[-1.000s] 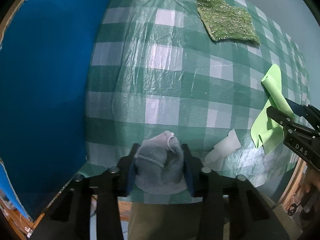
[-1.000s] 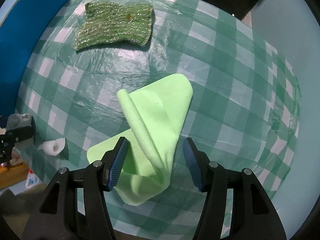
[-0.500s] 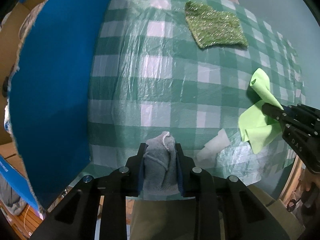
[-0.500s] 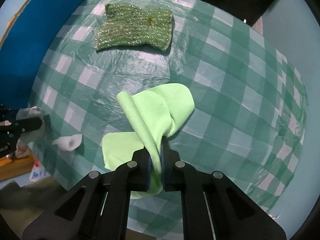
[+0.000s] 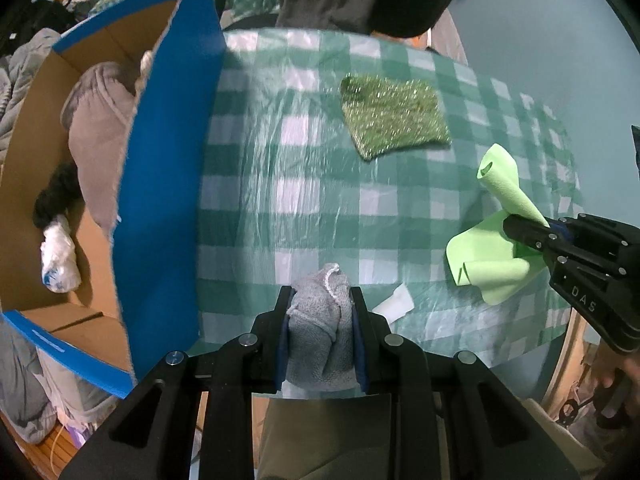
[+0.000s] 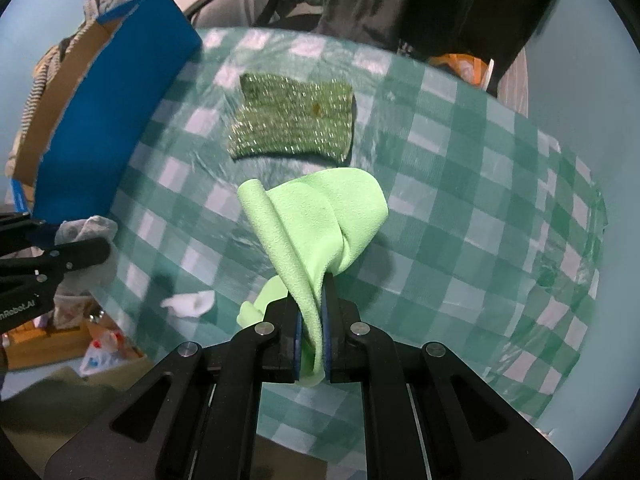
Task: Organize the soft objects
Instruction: 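Carry the green cloth and grey sock over the box with both grippers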
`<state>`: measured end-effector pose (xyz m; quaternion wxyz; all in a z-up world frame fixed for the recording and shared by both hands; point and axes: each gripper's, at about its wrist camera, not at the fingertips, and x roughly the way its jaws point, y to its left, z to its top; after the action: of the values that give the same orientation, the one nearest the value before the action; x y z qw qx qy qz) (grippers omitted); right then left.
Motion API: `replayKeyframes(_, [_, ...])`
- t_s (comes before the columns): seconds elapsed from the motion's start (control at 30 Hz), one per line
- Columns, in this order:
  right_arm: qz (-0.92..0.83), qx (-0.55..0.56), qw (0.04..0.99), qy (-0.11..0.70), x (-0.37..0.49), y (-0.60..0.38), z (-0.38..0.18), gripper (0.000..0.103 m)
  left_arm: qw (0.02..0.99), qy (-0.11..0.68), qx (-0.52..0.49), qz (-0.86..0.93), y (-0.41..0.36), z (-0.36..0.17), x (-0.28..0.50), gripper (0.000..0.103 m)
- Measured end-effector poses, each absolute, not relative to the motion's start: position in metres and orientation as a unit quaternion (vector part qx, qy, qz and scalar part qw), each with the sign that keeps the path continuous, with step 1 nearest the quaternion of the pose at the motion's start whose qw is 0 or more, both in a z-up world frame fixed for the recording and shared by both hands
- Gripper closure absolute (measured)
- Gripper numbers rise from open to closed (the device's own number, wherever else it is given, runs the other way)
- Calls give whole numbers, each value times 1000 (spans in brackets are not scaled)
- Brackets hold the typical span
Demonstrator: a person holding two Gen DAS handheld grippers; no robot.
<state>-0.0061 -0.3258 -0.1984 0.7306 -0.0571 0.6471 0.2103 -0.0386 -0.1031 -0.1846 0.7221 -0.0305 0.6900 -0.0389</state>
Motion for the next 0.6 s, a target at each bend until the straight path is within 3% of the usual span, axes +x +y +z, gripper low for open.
replayKeyframes(0.6, [226, -42, 763, 604, 11, -315, -135, 96, 747, 663, -24, -40, -89, -150, -32, 77])
